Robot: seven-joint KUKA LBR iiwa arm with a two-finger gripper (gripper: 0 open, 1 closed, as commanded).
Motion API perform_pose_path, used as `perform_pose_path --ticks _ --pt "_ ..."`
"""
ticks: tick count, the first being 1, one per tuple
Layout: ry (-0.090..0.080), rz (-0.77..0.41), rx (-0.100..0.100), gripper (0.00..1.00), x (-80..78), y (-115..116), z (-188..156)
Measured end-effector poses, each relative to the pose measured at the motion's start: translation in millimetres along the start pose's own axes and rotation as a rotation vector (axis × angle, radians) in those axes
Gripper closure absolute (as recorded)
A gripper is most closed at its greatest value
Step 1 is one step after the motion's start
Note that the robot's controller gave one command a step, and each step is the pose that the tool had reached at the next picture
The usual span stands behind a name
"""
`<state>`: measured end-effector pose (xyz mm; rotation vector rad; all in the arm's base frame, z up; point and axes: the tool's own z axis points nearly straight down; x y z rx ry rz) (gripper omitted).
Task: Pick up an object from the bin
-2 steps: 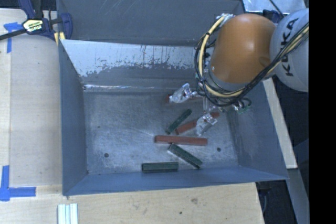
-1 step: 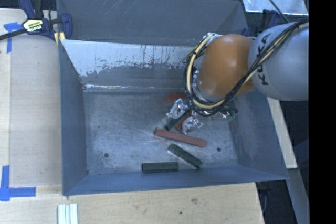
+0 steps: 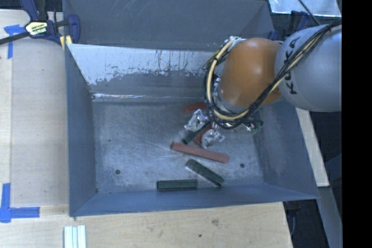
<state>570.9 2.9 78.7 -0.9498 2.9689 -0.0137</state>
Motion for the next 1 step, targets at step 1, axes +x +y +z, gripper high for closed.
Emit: perform_pose_path --ticks 1 --pt "0.012 -0.034 -0.011 1.0 -22.5 -28.9 -161.7"
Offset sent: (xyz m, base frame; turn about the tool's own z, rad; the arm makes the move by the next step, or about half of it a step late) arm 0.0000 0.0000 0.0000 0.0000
